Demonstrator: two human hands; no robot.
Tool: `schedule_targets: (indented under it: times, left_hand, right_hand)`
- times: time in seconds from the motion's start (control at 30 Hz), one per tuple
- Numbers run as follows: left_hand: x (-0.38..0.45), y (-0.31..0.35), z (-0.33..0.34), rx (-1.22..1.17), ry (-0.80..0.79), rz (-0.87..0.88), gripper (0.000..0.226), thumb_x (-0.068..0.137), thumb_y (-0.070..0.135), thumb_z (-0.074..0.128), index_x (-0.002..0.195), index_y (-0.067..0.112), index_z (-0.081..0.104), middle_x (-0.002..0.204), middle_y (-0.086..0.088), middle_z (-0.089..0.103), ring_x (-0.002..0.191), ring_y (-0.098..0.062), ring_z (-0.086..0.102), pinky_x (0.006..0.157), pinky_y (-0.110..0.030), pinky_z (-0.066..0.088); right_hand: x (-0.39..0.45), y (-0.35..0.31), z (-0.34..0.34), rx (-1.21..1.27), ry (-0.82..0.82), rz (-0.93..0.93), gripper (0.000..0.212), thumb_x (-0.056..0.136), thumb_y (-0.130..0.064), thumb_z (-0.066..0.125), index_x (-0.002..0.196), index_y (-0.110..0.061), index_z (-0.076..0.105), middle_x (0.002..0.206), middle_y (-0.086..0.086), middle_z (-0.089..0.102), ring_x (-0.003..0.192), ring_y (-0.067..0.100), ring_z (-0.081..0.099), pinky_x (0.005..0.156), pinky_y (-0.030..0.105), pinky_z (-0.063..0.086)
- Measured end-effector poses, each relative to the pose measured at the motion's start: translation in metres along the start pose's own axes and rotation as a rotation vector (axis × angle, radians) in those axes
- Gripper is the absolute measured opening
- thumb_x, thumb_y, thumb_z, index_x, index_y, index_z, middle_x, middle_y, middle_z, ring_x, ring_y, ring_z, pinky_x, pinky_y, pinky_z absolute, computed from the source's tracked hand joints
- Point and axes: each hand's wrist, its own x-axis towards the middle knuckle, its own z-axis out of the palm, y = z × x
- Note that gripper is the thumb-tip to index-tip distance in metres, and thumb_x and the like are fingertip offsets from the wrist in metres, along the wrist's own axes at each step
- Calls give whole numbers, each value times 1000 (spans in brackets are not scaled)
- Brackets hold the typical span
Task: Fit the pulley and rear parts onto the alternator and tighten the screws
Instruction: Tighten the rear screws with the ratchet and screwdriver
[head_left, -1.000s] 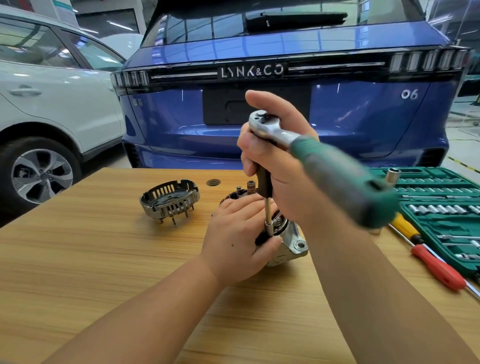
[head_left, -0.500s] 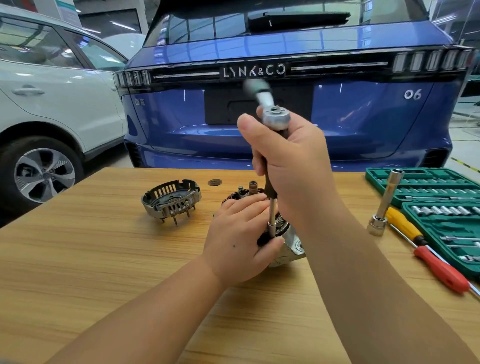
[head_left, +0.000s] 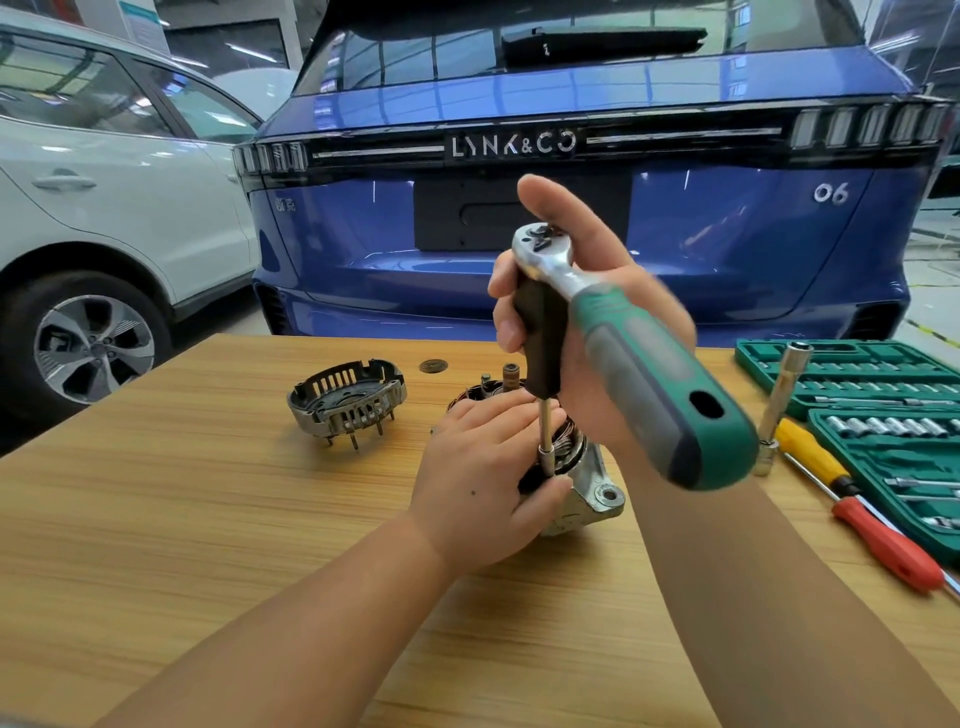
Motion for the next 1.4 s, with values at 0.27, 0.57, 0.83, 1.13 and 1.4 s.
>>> schedule_targets:
  times: [0.27, 0.57, 0.83, 1.13, 1.4]
  left_hand:
    - [3, -8, 5, 171, -51, 38, 36, 85, 36, 69, 115, 16, 72, 116, 6, 70, 123, -19, 57, 100, -46, 45]
    - [3, -11, 7, 185, -4, 83, 31, 82, 33, 74, 104, 13, 71, 105, 2, 70, 111, -23, 61, 94, -45, 47]
    - [3, -12, 7, 158, -52, 55, 31, 88, 40, 61, 102, 16, 74, 108, 4, 71, 111, -21, 61, 93, -45, 46]
    - [3, -9, 5, 167, -41, 51, 39, 85, 37, 70, 117, 15, 72, 121, 4, 70, 127, -20, 57, 103, -47, 44]
    - [3, -10, 7, 171, -1, 76, 28, 83, 33, 75, 102, 13, 72, 105, 2, 70, 111, -24, 61, 92, -48, 48]
  right_hand:
    - [1, -1, 16, -363, 366, -12, 23, 90, -26, 68, 106, -10, 66, 62, -5, 56, 51, 9, 46, 53, 19, 43]
    - [-2, -4, 19, -286, 183, -86, 39, 94, -1, 58, 126, -23, 54, 79, 8, 53, 64, 19, 47, 62, 31, 45]
    - [-2, -4, 6, 55, 42, 3, 42, 91, -15, 45, 129, -19, 60, 87, 12, 64, 66, 26, 53, 65, 32, 46]
    - [2, -6, 19, -334, 484, -64, 26, 89, -22, 72, 109, -11, 62, 63, -7, 59, 49, 8, 47, 50, 19, 41]
    - [-3, -4, 17, -245, 241, 69, 34, 87, -9, 68, 118, -18, 60, 72, -5, 57, 62, 9, 50, 64, 21, 47]
